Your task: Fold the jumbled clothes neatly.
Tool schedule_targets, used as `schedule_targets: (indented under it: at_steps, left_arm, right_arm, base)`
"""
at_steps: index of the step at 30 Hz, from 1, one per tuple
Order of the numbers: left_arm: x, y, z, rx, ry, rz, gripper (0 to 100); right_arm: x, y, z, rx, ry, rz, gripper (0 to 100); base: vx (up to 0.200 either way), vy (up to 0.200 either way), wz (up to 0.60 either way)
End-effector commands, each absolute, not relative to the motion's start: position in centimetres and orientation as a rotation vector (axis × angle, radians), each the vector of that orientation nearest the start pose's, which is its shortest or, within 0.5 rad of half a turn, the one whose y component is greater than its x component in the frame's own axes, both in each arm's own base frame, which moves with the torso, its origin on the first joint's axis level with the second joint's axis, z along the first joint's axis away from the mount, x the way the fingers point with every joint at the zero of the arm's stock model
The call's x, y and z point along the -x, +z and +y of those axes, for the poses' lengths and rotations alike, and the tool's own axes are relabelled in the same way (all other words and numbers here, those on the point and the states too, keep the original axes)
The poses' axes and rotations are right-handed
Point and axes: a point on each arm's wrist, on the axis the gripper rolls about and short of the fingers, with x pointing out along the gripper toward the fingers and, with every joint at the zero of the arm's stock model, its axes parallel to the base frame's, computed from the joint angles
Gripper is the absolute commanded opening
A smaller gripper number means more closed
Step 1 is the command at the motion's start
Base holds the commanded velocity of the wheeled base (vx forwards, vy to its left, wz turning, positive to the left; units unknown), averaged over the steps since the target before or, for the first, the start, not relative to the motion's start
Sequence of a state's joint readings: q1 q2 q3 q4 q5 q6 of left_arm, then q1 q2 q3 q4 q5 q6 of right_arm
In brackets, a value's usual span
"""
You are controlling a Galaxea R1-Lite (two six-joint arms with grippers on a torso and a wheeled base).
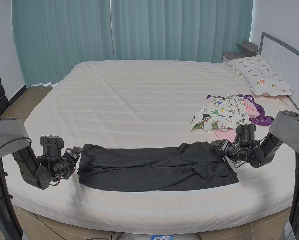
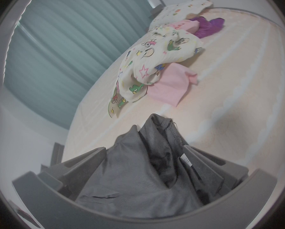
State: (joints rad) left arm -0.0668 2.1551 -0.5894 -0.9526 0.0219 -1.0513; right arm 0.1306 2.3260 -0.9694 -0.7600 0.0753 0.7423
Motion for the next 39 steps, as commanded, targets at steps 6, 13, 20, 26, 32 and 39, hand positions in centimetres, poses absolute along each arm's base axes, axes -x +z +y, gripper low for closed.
schedule_targets:
  at_steps: [6, 13, 20, 26, 32, 39]
  left_arm:
    - [-31.5, 1.7, -3.1, 1.025, 0.28, 0.603, 100]
    - [-31.0, 2.8, -3.8, 1.025, 0.24, 0.592, 100]
    - [-30.8, 2.9, -3.7, 1.04, 0.21, 0.617, 100]
    - [-30.6, 2.5, -3.7, 1.035, 0.215, 0.634, 100]
    - [-30.4, 2.3, -3.8, 1.034, 0.219, 0.643, 100]
    - [-30.2, 2.2, -3.9, 1.036, 0.222, 0.651, 100]
  right_arm:
    - [-32.7, 6.1, 6.7, -0.879, -0.081, 0.624, 100]
    - [-31.5, 5.5, 7.5, -0.921, -0.16, 0.626, 100]
    - [-30.3, 4.2, 8.3, -0.957, -0.175, 0.666, 100]
    - [-29.6, 2.6, 9.1, -0.951, -0.147, 0.676, 100]
    - [-29.1, 2.2, 9.5, -0.952, -0.117, 0.666, 100]
    - [-28.7, 2.0, 9.7, -0.945, -0.116, 0.685, 100]
  base:
    - [0.0, 0.0, 0.0]
    - [-0.086, 0.0, 0.0]
    - [0.0, 0.0, 0.0]
    - [0.0, 0.0, 0.0]
    - [0.0, 0.0, 0.0]
    - [-0.143, 0.0, 0.0]
